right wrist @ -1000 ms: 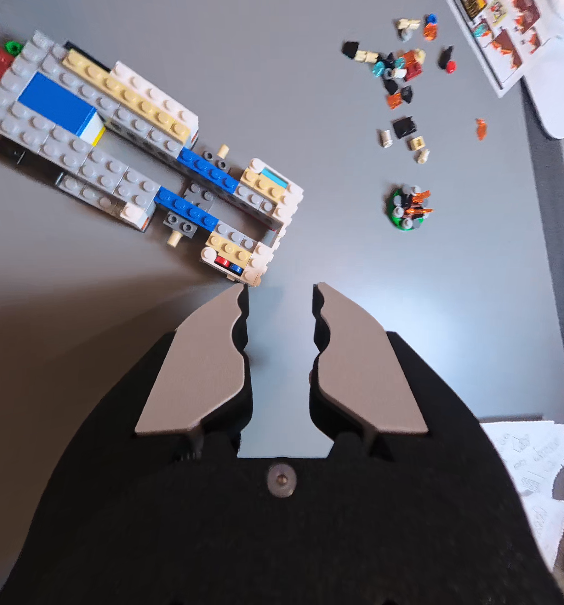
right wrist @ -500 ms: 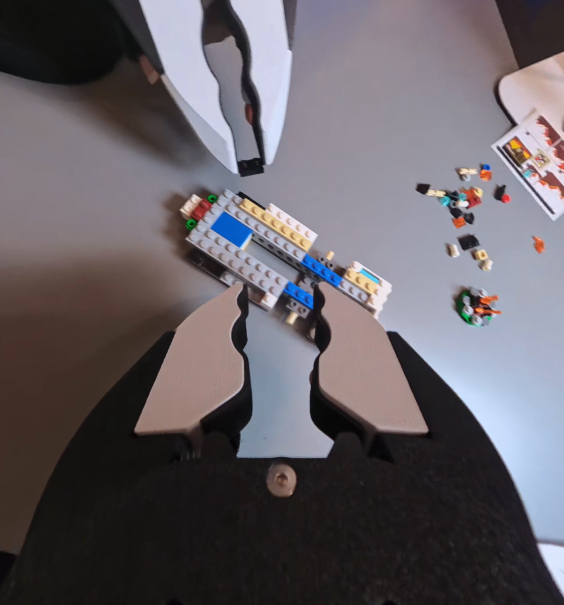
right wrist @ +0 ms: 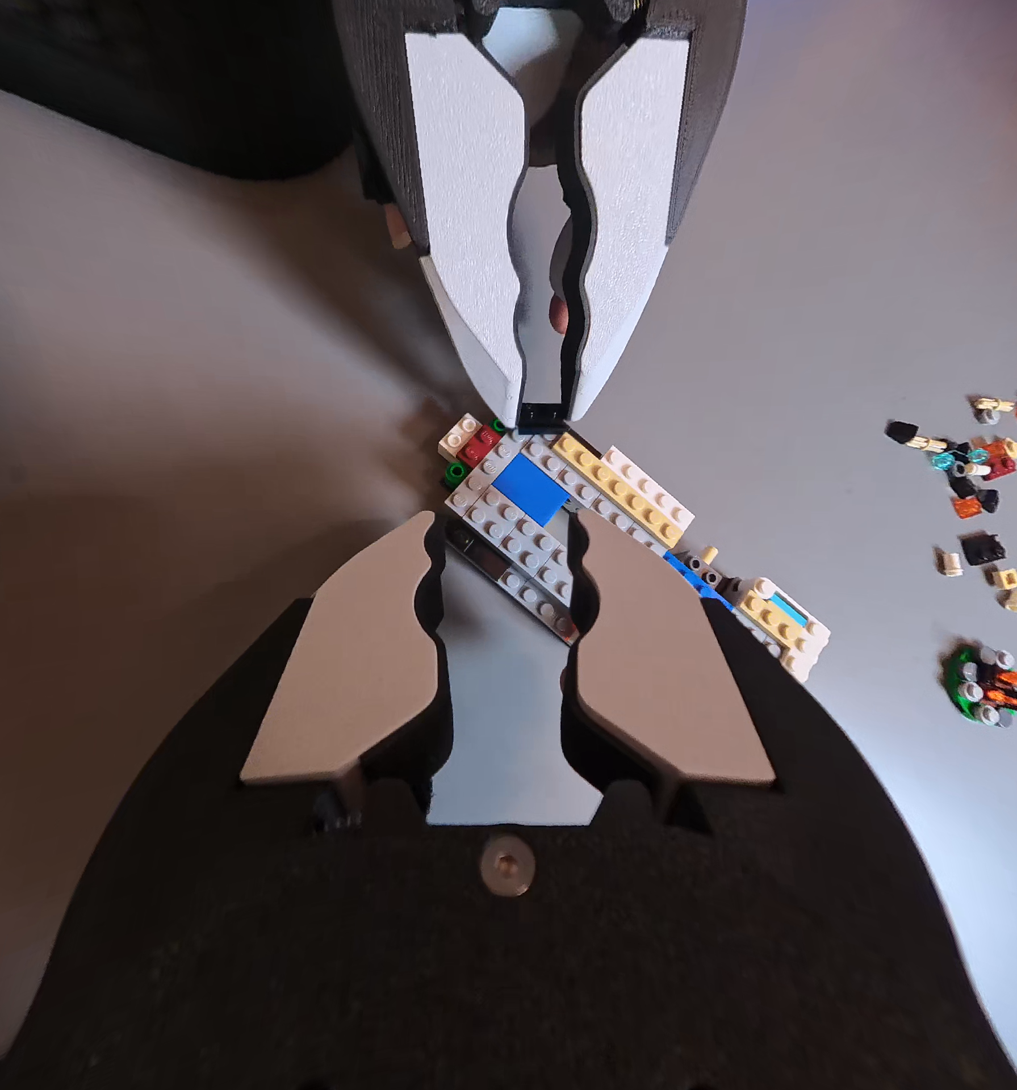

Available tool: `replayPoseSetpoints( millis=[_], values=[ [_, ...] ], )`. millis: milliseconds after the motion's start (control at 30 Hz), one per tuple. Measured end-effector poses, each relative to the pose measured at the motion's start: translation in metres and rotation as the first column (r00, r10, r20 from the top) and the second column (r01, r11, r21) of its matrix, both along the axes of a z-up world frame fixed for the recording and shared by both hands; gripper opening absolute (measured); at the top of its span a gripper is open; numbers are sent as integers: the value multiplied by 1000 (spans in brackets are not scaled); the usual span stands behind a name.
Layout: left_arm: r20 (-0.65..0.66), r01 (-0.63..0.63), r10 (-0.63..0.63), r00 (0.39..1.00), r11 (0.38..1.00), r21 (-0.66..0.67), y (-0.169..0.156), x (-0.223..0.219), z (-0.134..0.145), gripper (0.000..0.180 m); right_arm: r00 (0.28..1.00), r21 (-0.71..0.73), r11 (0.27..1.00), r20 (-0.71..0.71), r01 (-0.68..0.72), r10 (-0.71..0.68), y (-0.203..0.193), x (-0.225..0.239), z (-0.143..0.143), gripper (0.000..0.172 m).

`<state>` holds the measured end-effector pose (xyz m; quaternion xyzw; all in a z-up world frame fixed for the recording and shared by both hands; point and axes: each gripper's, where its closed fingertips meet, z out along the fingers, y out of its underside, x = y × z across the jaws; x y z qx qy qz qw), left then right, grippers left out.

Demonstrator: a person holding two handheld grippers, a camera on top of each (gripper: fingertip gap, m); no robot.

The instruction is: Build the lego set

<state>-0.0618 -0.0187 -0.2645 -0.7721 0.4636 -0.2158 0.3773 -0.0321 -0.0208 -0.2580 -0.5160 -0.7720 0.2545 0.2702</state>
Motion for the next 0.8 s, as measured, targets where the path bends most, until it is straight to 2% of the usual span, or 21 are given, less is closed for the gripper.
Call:
replayPoseSetpoints(
  millis=[167,233,367,400,467,533,633,733,800],
  values=[
    [1,1,-1,1000,1000,-5,0,2,-2,16,1000,-9,1000,-25,-5,5,-3,-6,2,39],
    [7,-2,2,1000,1000,3,0,3,1,16,998,-3,1000,-56,6,-6,-1,-11,5,30],
    [93,-35,31,995,998,43,2,6,21,16,990,-14,999,-137,30,-32,4,-23,14,25],
    [120,-50,42,992,997,58,3,6,28,16,987,-39,999,-155,36,-41,5,-25,16,23],
    [156,-82,64,986,991,109,6,5,41,16,978,-191,981,-191,42,-79,2,-28,26,22],
    [145,-109,80,986,974,201,10,1,52,16,968,-398,916,-210,42,-135,-1,-29,39,22],
    [112,-135,104,988,937,322,12,-1,64,16,945,-660,751,-228,27,-234,1,-32,62,22],
    [100,-142,111,989,904,403,11,2,73,16,931,-782,623,-206,28,-300,6,-35,72,21],
    [83,-147,123,989,884,444,11,1,77,16,930,-792,608,-190,44,-315,8,-37,71,18]
  ],
)
